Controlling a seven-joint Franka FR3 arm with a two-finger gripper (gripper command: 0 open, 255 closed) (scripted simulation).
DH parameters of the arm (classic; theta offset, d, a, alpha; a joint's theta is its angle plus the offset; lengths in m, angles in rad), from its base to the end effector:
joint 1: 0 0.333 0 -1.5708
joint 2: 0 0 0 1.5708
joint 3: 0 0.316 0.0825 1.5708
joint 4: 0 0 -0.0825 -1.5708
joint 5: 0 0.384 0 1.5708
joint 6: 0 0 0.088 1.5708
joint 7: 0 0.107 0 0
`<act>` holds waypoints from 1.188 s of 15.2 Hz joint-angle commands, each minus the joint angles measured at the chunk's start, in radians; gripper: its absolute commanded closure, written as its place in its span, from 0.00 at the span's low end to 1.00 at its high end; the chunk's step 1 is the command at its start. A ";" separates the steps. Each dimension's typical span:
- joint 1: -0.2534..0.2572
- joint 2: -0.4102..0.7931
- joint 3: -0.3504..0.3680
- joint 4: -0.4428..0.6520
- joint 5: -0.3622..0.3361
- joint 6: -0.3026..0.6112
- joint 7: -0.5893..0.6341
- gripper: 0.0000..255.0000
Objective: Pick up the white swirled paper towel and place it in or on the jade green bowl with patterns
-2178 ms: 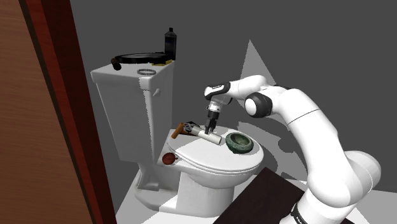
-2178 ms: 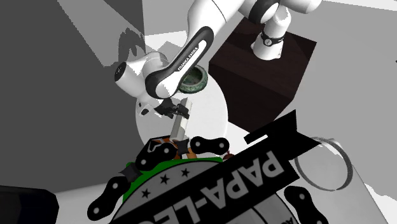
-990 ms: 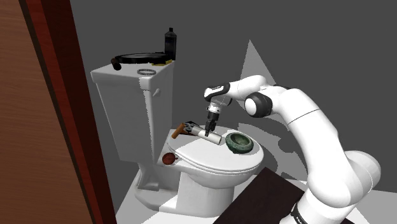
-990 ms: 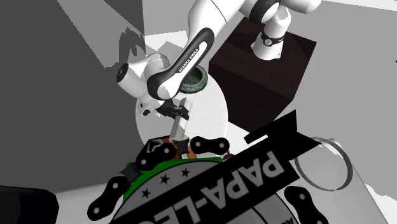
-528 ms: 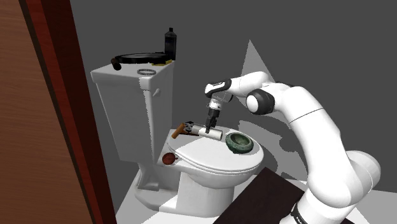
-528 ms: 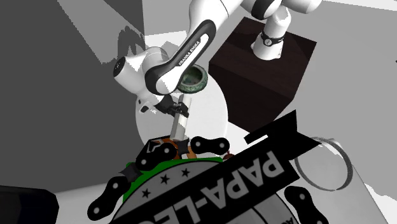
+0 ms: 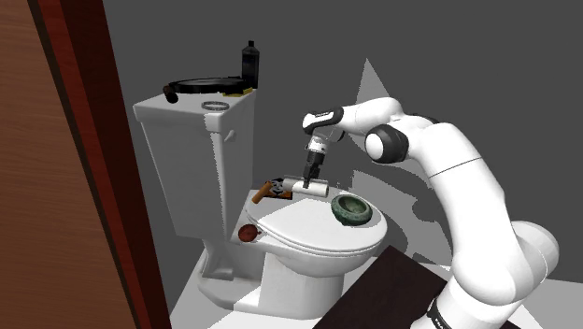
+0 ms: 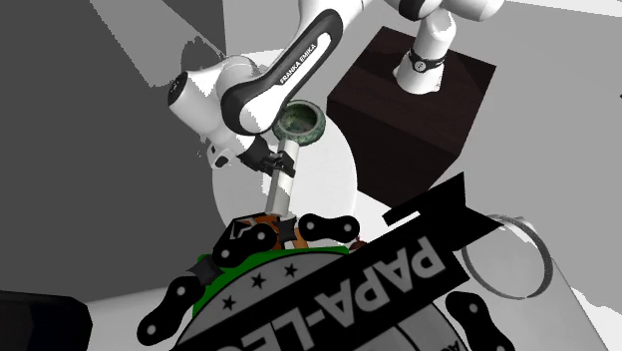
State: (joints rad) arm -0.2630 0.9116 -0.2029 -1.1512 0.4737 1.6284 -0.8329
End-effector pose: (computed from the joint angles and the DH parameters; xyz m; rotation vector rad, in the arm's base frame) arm 0.6768 -0.2441 0.2295 -2.6290 -0.3730 0.2121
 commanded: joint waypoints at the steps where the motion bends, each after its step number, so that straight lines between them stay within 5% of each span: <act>1: -0.002 -0.008 -0.001 0.015 -0.002 -0.021 0.008 1.00; 18: -0.012 -0.089 -0.007 0.103 -0.016 -0.179 0.062 1.00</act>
State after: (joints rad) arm -0.2734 0.8271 -0.2094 -1.0575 0.4587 1.4618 -0.7753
